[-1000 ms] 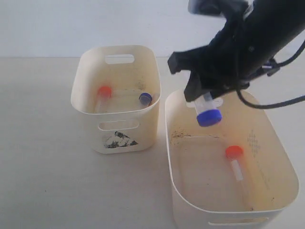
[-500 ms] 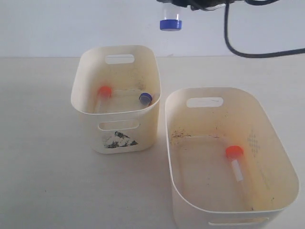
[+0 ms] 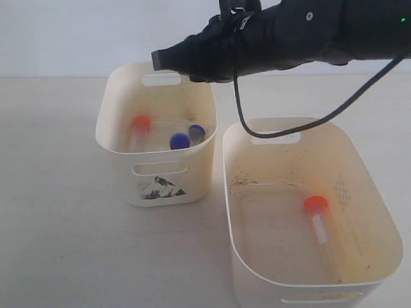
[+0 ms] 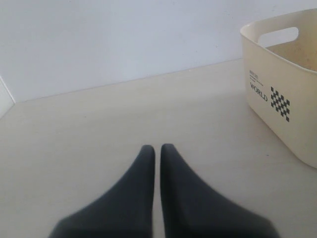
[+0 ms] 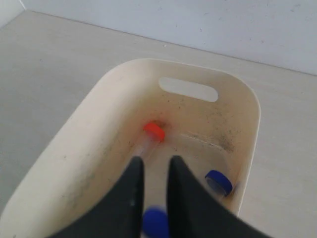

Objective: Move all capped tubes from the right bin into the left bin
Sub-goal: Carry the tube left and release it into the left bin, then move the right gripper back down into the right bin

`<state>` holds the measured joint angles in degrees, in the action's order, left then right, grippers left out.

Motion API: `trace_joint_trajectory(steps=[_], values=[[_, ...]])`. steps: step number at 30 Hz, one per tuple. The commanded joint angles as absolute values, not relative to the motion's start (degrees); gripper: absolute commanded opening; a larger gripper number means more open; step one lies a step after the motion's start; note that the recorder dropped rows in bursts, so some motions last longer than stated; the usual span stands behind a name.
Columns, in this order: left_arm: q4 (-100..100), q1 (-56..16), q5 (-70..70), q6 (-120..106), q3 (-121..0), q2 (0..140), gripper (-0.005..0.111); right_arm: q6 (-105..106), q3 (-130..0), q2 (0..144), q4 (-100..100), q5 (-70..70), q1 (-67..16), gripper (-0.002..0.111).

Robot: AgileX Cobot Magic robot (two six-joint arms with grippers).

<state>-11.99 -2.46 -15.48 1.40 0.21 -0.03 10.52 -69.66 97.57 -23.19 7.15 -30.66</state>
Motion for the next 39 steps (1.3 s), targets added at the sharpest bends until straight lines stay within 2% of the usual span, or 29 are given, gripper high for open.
trace_joint_trajectory(steps=[1,7,9,12,15,39], values=[[-11.79,-2.54,-14.96,2.16,0.00,0.00,0.004,11.42,-69.97,89.70,-20.69,15.38,-30.70,0.001],[-11.79,-2.54,-14.96,2.16,0.00,0.00,0.004,2.68,-69.97,76.76,-19.04,34.09,-30.70,0.001],[-11.79,-2.54,-14.96,2.16,0.00,0.00,0.004,-4.99,-69.97,73.62,-12.44,40.66,-30.70,0.001],[-11.79,-2.54,-14.96,2.16,0.00,0.00,0.004,-31.37,-69.97,71.51,9.59,57.36,-30.70,0.001],[-11.79,-2.54,-14.96,2.16,0.00,0.00,0.004,-36.64,-69.97,73.02,17.25,69.51,-30.70,0.001],[-11.79,-2.54,-14.96,2.16,0.00,0.00,0.004,-32.83,-74.37,98.00,10.99,69.96,-34.95,0.001]])
